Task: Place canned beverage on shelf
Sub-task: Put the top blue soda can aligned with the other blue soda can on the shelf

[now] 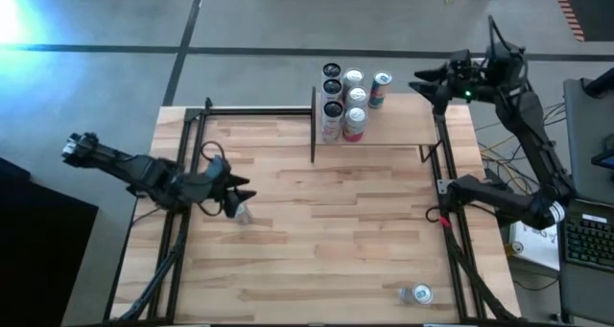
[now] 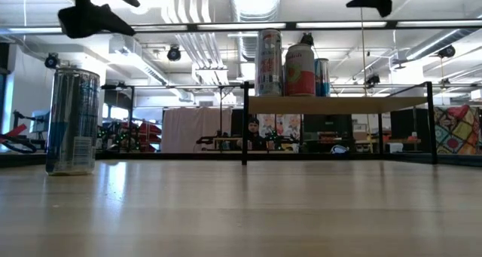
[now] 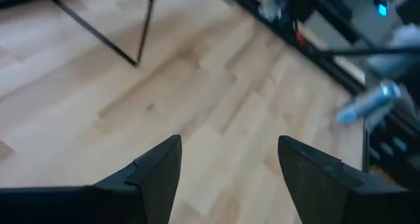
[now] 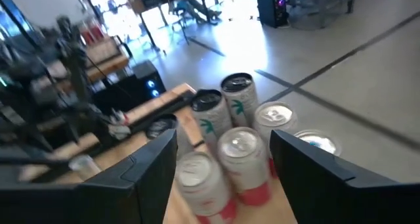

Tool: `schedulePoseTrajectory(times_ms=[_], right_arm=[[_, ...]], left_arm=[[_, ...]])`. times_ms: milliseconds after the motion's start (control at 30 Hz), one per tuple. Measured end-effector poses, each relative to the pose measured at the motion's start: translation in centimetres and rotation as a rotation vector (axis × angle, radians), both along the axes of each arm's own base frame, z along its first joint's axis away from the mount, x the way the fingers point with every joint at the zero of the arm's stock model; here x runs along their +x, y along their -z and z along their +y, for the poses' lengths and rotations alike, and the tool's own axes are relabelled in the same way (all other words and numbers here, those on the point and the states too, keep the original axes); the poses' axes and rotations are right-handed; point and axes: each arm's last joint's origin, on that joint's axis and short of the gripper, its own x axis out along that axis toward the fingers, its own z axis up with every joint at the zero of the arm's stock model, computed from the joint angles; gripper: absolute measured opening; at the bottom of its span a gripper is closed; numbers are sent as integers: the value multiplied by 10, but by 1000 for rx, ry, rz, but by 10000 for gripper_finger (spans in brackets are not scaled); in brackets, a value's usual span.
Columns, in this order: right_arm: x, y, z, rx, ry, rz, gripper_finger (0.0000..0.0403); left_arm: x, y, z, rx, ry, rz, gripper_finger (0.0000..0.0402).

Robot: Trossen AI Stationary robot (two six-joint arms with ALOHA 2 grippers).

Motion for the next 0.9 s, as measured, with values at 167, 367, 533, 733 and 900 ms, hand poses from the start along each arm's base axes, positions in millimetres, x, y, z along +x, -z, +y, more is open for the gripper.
schedulePoseTrajectory(times_ms=[167, 367, 533, 733, 900], right_arm=[[-3, -3, 14, 124, -1, -77, 246], [-2, -7, 25, 221, 4, -141, 272], [-6, -10, 45, 226, 50, -183, 291], [0, -5, 56, 238, -4, -159, 306], [17, 8, 54, 275, -34, -102, 305]], left_arm=[[0, 6, -6, -65, 85, 70, 224], [3, 15, -16, -169, 244, 188, 228], [-4, 23, -12, -44, 256, 304, 247], [-6, 24, -10, 71, 310, 325, 286], [-9, 27, -10, 82, 344, 377, 329]])
